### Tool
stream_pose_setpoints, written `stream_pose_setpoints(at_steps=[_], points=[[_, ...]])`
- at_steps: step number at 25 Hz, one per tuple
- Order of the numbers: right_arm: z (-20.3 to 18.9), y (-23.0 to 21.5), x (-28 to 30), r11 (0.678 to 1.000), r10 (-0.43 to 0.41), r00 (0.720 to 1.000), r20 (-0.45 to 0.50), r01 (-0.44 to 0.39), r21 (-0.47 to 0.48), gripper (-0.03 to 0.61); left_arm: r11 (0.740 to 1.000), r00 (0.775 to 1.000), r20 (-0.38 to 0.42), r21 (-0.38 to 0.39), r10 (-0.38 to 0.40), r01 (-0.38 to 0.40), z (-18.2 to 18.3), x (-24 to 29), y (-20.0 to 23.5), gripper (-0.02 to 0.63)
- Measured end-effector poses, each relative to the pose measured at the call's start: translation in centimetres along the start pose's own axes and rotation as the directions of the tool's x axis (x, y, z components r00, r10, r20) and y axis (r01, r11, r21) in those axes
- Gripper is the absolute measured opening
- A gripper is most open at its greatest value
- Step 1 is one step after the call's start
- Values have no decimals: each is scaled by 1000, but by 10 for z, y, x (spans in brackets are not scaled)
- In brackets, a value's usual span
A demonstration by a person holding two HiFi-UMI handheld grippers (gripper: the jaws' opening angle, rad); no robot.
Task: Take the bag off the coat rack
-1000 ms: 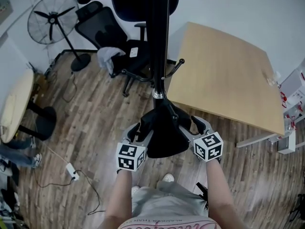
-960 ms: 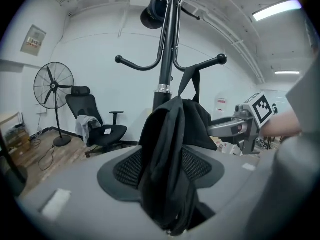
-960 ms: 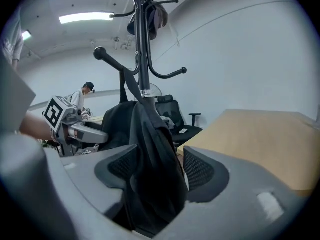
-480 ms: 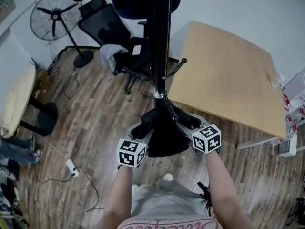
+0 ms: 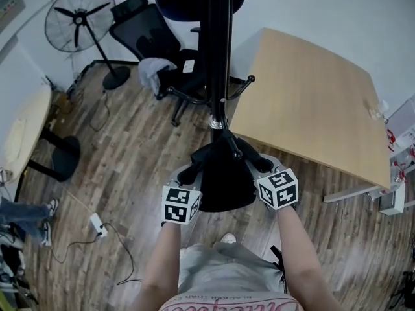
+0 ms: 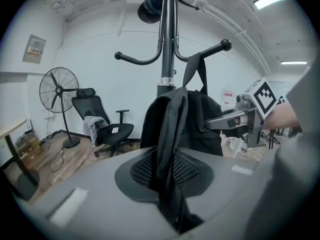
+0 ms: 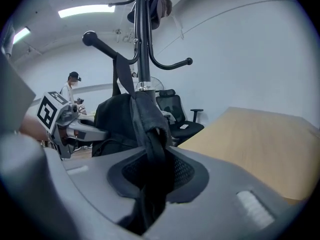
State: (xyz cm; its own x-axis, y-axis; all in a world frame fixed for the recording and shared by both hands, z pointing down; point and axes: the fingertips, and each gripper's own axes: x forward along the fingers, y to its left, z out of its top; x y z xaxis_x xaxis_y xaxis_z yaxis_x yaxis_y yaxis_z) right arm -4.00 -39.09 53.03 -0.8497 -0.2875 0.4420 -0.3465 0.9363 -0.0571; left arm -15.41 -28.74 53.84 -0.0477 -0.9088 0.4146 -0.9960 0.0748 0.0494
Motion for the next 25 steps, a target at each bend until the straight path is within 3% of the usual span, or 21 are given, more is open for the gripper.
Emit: stream_pose_setpoints(at_steps=[9,25], points=[[8,5,-18,995,-96,995,26,97,-16,61,999,1000,14,28,-18,18,9,-18,-5,64],[20,17,-71,970,-245,967,69,243,24,58,984,986,50,87,-161,156,32,-46,-31,63]])
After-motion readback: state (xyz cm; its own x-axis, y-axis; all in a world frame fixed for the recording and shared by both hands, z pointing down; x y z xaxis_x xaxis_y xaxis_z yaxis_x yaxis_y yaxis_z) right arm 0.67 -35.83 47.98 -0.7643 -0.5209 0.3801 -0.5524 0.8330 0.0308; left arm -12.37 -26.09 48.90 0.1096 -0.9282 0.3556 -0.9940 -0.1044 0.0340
